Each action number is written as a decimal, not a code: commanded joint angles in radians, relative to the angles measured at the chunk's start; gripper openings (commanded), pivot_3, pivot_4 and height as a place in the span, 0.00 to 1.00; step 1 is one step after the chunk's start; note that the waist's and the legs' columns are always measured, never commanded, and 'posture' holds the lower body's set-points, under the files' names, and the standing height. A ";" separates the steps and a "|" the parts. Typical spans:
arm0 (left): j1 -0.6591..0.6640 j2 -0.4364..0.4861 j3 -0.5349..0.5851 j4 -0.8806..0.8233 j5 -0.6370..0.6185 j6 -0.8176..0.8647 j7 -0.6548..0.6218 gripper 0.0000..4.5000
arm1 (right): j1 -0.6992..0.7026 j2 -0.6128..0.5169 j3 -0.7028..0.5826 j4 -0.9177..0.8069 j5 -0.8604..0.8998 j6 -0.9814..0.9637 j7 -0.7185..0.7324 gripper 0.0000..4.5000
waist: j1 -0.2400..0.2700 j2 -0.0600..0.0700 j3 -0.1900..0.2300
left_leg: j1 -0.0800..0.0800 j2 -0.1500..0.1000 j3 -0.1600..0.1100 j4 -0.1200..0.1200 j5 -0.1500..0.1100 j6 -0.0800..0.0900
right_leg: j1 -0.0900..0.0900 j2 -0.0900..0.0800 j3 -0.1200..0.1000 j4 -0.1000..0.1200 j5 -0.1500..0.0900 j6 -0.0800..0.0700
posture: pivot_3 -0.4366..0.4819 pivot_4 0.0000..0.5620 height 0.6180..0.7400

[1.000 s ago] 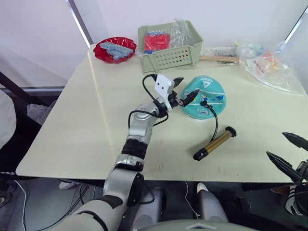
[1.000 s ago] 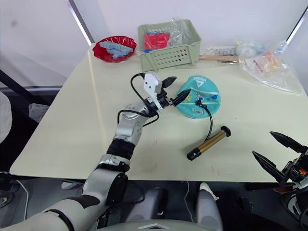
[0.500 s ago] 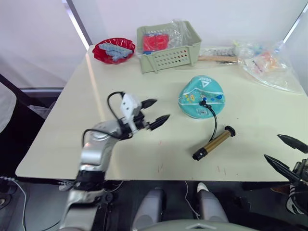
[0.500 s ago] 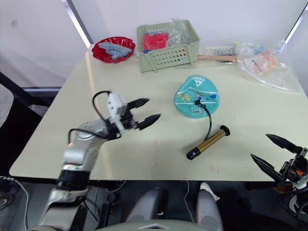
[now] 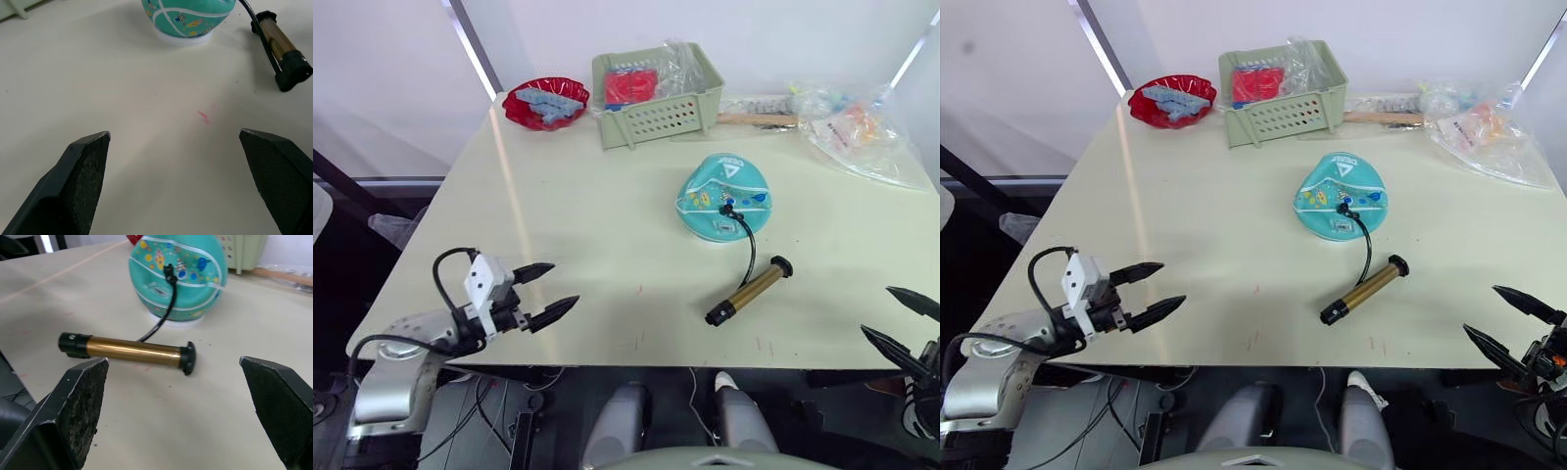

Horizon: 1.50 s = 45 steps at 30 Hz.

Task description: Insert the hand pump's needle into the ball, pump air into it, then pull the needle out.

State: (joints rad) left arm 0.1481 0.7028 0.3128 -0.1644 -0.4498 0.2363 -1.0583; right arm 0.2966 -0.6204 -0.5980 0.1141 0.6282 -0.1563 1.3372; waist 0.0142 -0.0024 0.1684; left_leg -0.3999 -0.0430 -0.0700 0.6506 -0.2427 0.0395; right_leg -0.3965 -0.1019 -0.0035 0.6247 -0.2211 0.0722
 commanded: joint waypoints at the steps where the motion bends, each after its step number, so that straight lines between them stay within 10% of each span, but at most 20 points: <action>1: 0.050 0.018 0.052 -0.007 -0.015 -0.049 -0.025 0.99 | -0.021 -0.033 -0.034 0.039 0.011 -0.026 0.008 1.00 | 0.000 0.000 0.000 | 0.000 0.000 0.000 0.000 -0.001 -0.002 | 0.000 0.000 0.000 0.000 0.000 0.000 | 0.48 0.27 0.97; 14: 0.035 0.046 -0.032 -0.140 0.008 0.002 0.014 0.99 | -0.018 -0.052 -0.025 0.061 0.033 -0.011 0.058 1.00 | 0.001 0.000 0.000 | 0.000 0.000 0.002 0.000 0.000 0.001 | 0.000 0.000 0.000 0.000 0.000 0.000 | 0.48 0.27 0.97; 27: -0.313 0.093 -0.336 -0.297 0.009 0.359 0.084 0.99 | 0.099 -0.031 -0.013 -0.129 0.089 0.064 0.080 1.00 | 0.000 0.001 0.001 | 0.001 0.000 0.004 0.000 0.001 0.001 | 0.000 0.006 0.001 0.001 0.000 0.000 | 0.48 0.27 0.97; 45: -0.877 -0.397 -0.865 0.028 0.230 0.574 0.207 0.99 | 0.046 -0.043 0.018 -0.185 0.083 0.069 0.075 1.00 | 0.001 -0.001 0.002 | 0.000 0.000 0.006 0.003 0.001 0.002 | 0.001 0.010 0.005 0.001 0.003 0.005 | 0.48 0.27 0.97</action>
State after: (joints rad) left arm -0.7098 0.3083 -0.5485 -0.1408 -0.2390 0.7850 -0.8752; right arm 0.3353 -0.6488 -0.5580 -0.0620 0.7077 -0.0755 1.4087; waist 0.0151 -0.0039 0.1703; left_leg -0.3994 -0.0431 -0.0647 0.6531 -0.2419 0.0410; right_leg -0.3959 -0.0917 0.0011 0.6259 -0.2184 0.0775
